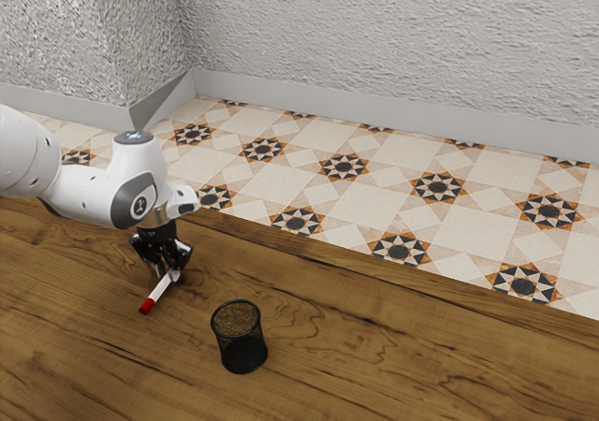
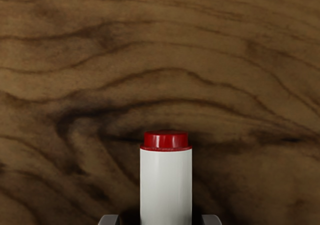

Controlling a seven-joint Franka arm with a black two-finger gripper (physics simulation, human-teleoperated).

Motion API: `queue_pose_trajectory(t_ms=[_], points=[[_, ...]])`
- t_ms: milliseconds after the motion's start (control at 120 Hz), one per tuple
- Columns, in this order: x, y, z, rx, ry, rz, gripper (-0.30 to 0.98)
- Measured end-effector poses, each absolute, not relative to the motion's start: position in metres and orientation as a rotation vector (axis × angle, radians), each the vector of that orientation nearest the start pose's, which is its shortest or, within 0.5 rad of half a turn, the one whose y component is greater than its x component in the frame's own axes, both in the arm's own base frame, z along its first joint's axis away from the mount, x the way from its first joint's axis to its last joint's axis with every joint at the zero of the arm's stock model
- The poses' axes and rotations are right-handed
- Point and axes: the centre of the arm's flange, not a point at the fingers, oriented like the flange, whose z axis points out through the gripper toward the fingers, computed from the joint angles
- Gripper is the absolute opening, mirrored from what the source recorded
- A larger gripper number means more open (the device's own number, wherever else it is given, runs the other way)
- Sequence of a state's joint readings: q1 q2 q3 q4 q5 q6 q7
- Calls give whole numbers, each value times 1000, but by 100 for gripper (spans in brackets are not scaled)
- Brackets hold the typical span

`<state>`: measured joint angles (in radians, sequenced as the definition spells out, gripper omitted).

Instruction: Put the marker into the pen holder.

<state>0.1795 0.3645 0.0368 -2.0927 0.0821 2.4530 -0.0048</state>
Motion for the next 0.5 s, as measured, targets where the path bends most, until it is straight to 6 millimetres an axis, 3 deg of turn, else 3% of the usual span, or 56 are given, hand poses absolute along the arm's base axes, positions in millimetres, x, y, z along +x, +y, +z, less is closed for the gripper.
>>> queue_pose_trajectory(t_ms=[500], points=[[570, 125, 245, -3069, -258, 19, -3]])
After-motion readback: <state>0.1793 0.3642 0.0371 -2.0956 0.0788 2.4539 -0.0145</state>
